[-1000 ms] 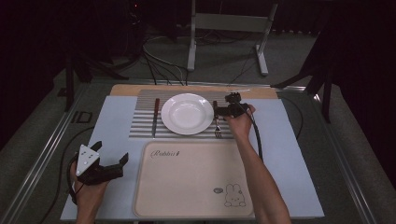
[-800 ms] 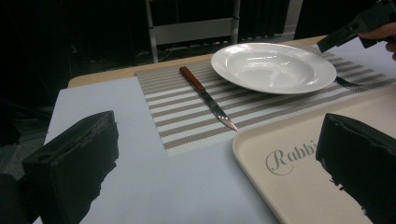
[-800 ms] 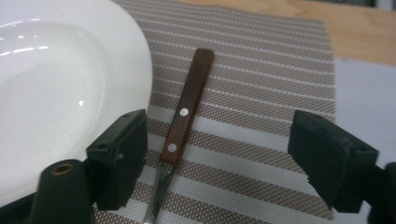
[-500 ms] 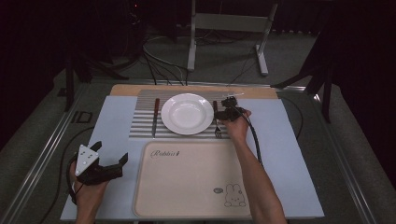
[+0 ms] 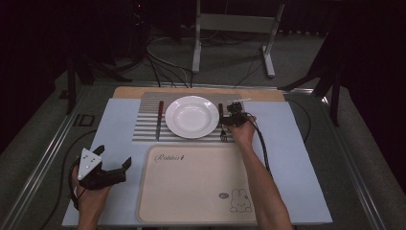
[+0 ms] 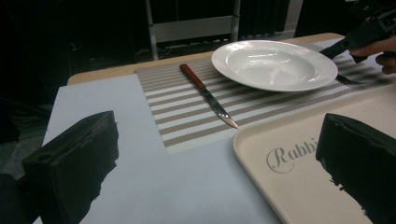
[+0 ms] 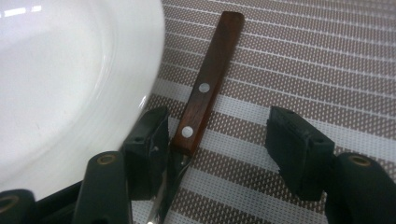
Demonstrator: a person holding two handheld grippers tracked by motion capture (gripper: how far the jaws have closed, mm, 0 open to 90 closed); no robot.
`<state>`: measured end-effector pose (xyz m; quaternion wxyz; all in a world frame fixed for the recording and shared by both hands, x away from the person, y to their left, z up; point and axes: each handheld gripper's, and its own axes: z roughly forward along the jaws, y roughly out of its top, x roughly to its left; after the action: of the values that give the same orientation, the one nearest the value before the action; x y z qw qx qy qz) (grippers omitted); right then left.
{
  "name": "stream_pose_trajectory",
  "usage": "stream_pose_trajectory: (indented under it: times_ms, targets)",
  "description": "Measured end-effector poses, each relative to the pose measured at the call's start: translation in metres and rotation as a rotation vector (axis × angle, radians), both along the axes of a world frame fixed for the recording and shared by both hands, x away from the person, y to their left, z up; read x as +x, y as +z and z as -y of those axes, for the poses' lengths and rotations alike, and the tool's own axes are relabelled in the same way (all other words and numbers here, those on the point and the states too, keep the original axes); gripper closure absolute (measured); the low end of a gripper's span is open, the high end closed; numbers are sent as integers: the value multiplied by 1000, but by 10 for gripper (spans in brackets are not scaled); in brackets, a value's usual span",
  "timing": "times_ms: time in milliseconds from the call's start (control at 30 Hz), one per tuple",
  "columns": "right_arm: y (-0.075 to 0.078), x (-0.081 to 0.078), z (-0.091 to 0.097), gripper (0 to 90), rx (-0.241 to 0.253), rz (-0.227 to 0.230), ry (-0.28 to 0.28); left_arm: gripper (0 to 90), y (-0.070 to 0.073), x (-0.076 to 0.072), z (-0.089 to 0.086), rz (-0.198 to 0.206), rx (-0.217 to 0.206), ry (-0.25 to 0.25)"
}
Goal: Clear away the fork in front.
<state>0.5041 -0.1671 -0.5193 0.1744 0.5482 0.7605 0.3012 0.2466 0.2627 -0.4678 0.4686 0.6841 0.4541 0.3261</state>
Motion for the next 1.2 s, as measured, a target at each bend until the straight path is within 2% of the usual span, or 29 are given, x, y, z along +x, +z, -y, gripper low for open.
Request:
stream_pose_trajectory:
  times_ms: [100,133,167,267,367,433,567,667,733,800,833,900,1000,1067,1133,1167,1200]
  targets:
    - [2,0,-1,608,-30,-1,-16,0,0,0,0,0,0,1]
    - [2,0,-1,608,-30,-1,-16,0,0,0,0,0,0,1]
    - [3,0,0,706,-47,-4,-25,0,0,0,-1,1,-3,2]
    - [5,-1,5,770,-59,-26,-5,0,0,0,-1,-1,-1,2]
    - [8,-7,11,776,-91,-51,0,0,0,0,0,-2,6,-2]
    - [10,-12,15,776,-81,-90,-28,0,-1,1,1,-4,8,-3]
    - [15,-15,14,767,-121,-139,4,0,0,0,3,-2,16,-6]
    - [15,-13,10,717,-144,-121,30,0,0,0,3,-5,18,-5]
    - [14,-11,7,720,-172,-115,35,0,-1,1,2,-8,16,-4]
    - [15,-8,6,742,-171,-131,31,0,-1,1,2,-10,16,-5]
    - [15,-7,7,762,-154,-148,25,0,-1,1,2,-9,16,-6]
    - [16,-7,6,770,-156,-154,24,0,-1,1,2,-8,17,-6]
    - [17,-7,4,774,-187,-164,42,0,-1,1,2,-6,15,-5]
    - [18,-6,8,775,-160,-179,46,0,0,0,2,-4,16,-6]
    - [18,-7,9,776,-160,-184,51,0,-1,0,2,-4,14,-5]
    - [20,-10,12,777,-173,-159,52,0,-1,1,2,-7,17,-4]
    - [21,-12,15,778,-151,-147,46,0,-1,1,2,-10,18,-5]
